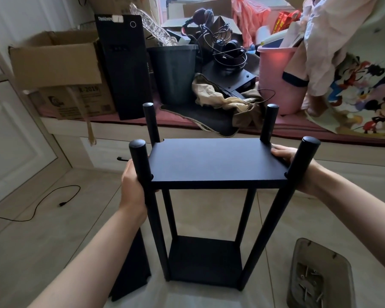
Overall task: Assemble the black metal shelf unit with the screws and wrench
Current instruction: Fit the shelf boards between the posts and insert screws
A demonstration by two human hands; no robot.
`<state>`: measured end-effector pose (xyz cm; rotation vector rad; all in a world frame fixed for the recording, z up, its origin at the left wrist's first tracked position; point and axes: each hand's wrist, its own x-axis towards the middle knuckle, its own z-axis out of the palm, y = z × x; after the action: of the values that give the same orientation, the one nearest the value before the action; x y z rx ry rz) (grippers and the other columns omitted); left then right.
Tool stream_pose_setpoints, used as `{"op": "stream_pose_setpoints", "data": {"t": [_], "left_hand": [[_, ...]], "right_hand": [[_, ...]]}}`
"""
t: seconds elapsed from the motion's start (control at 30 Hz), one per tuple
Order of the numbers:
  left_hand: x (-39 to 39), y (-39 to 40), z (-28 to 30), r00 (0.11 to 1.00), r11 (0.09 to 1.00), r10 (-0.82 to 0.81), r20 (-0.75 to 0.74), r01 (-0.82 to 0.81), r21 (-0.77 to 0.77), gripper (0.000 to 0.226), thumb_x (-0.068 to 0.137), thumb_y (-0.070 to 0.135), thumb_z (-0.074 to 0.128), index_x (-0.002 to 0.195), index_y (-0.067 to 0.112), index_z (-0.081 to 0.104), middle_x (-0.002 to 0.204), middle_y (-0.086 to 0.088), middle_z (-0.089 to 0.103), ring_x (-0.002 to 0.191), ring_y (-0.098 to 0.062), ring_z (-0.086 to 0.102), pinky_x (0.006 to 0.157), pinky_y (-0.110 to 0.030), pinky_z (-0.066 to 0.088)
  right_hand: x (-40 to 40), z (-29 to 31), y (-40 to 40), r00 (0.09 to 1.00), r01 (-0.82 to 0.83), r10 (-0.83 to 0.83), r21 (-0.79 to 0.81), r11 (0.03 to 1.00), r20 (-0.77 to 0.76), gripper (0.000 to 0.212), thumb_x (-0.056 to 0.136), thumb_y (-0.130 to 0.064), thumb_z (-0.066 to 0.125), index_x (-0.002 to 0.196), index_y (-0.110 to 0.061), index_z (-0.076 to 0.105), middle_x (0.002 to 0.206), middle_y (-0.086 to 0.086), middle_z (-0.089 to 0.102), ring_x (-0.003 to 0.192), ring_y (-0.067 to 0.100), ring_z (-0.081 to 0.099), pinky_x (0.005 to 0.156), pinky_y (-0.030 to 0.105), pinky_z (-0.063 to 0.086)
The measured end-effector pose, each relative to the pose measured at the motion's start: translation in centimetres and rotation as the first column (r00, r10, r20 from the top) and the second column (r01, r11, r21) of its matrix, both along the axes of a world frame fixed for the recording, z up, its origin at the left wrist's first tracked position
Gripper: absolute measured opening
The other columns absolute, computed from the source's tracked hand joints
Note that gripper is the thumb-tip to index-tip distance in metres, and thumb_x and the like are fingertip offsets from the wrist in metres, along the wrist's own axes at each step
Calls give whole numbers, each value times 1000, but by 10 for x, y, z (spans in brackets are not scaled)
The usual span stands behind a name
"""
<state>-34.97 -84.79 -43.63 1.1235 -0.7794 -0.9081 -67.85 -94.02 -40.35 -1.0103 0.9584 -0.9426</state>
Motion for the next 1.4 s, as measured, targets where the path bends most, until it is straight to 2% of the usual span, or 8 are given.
{"op": "stream_pose_setpoints", "data": {"t": [0.17,0.37,0.6,0.77,0.9,1.1,1.27,1.4], "left_hand": [[5,-8,8,988,988,-153,17,153,-20,38,96,29,40,85,30,76,82,7,73,74,-10,69,61,-25,53],[14,-11,2,960,960,-280,-21,280,17,37,91,26,42,92,27,79,85,-2,70,77,-19,68,65,-30,55],[13,-4,-5,982,982,-180,-61,184,51,31,78,25,51,90,23,79,91,-8,64,81,-24,61,71,-35,46],[14,-6,-9,983,981,-168,-69,174,86,26,77,25,50,85,21,74,85,-6,62,68,-18,60,61,-30,44],[14,-5,-23,988,984,-124,-97,135,120,42,85,17,47,120,12,70,93,-10,55,77,-24,53,65,-33,38],[16,-6,-39,977,973,-166,-135,185,138,57,81,20,49,135,9,61,111,-15,53,94,-31,53,72,-32,41],[19,-7,-50,979,967,-169,-114,187,171,58,73,22,51,128,14,67,116,-15,60,102,-32,53,79,-35,42],[20,-5,-62,977,963,-189,-100,204,177,61,71,19,50,129,13,66,118,-12,65,105,-30,58,90,-41,41]], "right_hand": [[4,1,0,1000,29,-29,4,1000,1,23,98,-12,47,112,-15,65,90,1,74,67,12,71,57,21,55],[5,-2,6,1000,8,-8,-10,1000,18,26,99,-12,44,113,-18,66,96,-1,75,74,13,72,58,21,56],[6,-23,14,999,44,-44,2,999,26,25,99,-12,46,110,-24,65,97,-3,76,77,12,72,59,21,57],[6,-28,11,995,98,-98,13,995,-9,23,98,-14,49,111,-19,67,98,0,73,76,14,70,65,25,54],[6,-39,13,992,129,-129,55,990,-7,19,97,-15,51,109,-14,67,89,1,75,70,14,72,55,23,56],[7,-50,15,991,131,-129,40,991,-36,22,100,-14,48,114,-13,64,97,4,72,74,16,70,58,25,56],[8,-66,19,989,145,-141,65,987,-50,32,100,-16,49,130,-8,57,116,12,64,89,23,64,72,33,54],[9,-77,23,987,161,-159,93,983,-33,29,99,-18,52,125,-9,61,109,11,69,81,21,70,62,31,58]]}}
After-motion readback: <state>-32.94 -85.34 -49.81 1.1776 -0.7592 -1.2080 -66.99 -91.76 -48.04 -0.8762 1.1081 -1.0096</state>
